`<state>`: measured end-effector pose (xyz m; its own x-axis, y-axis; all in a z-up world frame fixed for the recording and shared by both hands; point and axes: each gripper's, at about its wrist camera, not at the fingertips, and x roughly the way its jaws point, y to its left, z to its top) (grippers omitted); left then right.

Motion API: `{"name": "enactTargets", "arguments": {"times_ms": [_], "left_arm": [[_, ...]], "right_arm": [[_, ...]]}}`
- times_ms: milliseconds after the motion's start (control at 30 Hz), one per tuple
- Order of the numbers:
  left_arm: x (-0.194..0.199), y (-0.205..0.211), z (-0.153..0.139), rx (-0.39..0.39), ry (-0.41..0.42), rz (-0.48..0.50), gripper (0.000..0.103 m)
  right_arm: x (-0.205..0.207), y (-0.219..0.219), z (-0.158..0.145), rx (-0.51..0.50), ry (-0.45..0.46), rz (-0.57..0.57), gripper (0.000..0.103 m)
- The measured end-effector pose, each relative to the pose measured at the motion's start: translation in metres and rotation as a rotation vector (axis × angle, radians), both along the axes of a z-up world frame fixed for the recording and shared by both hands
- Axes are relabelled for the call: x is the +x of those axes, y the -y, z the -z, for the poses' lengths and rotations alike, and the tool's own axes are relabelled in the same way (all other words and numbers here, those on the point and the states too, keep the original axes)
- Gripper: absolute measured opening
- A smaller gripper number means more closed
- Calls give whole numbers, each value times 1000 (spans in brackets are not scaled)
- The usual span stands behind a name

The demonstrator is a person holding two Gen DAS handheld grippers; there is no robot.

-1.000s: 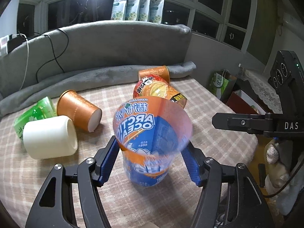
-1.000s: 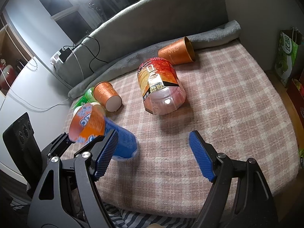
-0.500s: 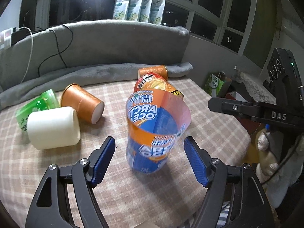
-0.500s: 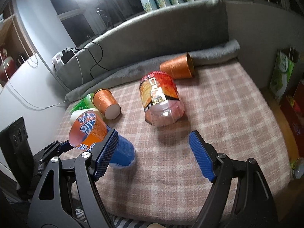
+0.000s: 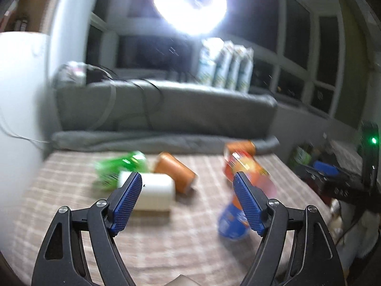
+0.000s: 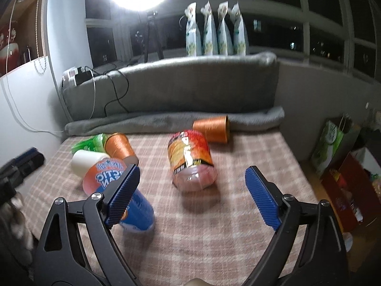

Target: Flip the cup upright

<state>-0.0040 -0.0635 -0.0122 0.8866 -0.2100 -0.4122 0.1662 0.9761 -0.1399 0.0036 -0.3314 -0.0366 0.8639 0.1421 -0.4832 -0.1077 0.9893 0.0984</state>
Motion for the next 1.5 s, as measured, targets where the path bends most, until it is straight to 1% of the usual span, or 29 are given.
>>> {"name": "enactTargets", "arguments": {"times_ms": [33, 133, 167, 200, 233, 267, 500, 533, 567, 633, 667, 1500], "left_arm": [[-2, -4, -3, 6, 21, -26, 81], [-7, -11, -9, 25, 73, -83, 82], [-9, -13, -10, 29, 86, -96, 82], [-10, -14, -12, 33, 97, -105, 82], [-11, -15, -12, 34, 101, -106, 82], [-10, -15, -13, 35, 103, -106, 82], [-12, -13, -16, 41, 106, -98, 82], [-12, -12, -16, 42, 105, -98, 83], [-12, -12, -16, 42, 105, -96, 87], [-14, -12, -17, 43, 111, -97, 92], [-15, -12, -17, 42, 112, -101, 92], [-14, -12, -18, 45, 98, -96, 92]], "right_arm": [[-1, 0, -2, -4, 16, 11, 92], [-4, -1, -7, -7, 53, 34, 93], [-6, -1, -8, -4, 65, 41, 94], [-7, -1, -9, -2, 75, 46, 98], [-8, -1, -11, -2, 88, 53, 102], [-9, -2, -12, -3, 101, 57, 103], [-16, -10, -18, -58, 155, 76, 103], [-16, -10, -19, -60, 157, 76, 103], [-17, -10, -19, -62, 159, 79, 103], [-17, -10, -18, -63, 161, 82, 103], [-17, -10, -18, -62, 160, 81, 103], [-18, -9, -16, -59, 155, 83, 103]]}}
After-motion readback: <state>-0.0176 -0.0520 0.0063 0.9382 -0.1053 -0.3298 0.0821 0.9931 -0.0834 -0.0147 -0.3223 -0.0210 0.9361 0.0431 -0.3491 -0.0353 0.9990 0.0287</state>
